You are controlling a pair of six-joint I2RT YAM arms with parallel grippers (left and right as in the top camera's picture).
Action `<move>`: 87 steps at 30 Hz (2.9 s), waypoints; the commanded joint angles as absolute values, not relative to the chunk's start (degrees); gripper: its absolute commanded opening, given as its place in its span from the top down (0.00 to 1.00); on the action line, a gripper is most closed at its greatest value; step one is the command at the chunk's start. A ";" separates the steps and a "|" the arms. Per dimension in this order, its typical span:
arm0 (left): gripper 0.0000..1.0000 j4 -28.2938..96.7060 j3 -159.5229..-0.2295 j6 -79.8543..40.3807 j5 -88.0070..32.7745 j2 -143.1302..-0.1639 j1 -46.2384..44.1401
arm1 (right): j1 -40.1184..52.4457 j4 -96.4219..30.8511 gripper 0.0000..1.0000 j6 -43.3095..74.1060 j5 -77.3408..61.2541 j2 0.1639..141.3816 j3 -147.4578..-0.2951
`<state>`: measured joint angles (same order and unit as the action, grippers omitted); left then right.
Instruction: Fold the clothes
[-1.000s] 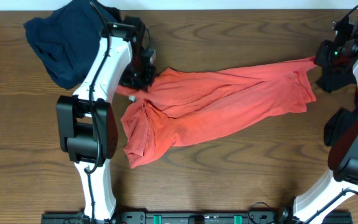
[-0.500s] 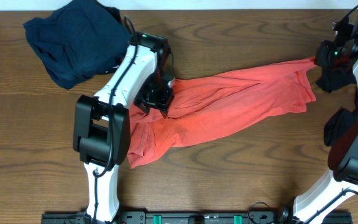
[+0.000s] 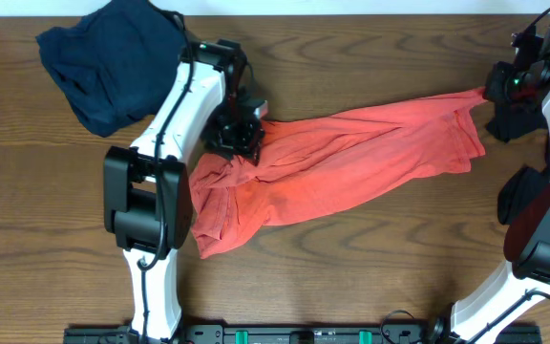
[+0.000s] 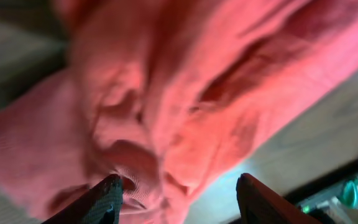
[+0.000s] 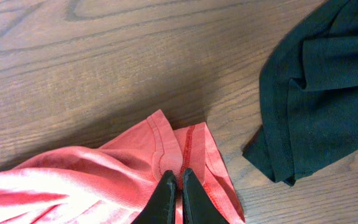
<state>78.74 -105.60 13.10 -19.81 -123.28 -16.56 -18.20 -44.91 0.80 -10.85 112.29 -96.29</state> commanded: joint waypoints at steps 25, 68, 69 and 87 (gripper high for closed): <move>0.42 70.50 -99.22 13.87 -22.81 -115.90 -21.23 | -18.31 -45.45 0.95 0.19 -10.70 110.85 -97.12; 0.87 41.50 -99.46 16.67 -21.54 -128.86 -13.41 | -16.14 -48.23 0.47 0.12 -10.87 110.85 -97.10; 0.90 41.58 -99.46 16.64 -21.63 -128.86 -13.41 | -16.14 -48.23 0.48 0.12 -10.90 110.85 -97.10; 0.94 45.56 -108.81 16.23 -12.36 -116.64 -11.11 | -16.12 -46.92 0.50 0.12 -10.92 110.85 -97.10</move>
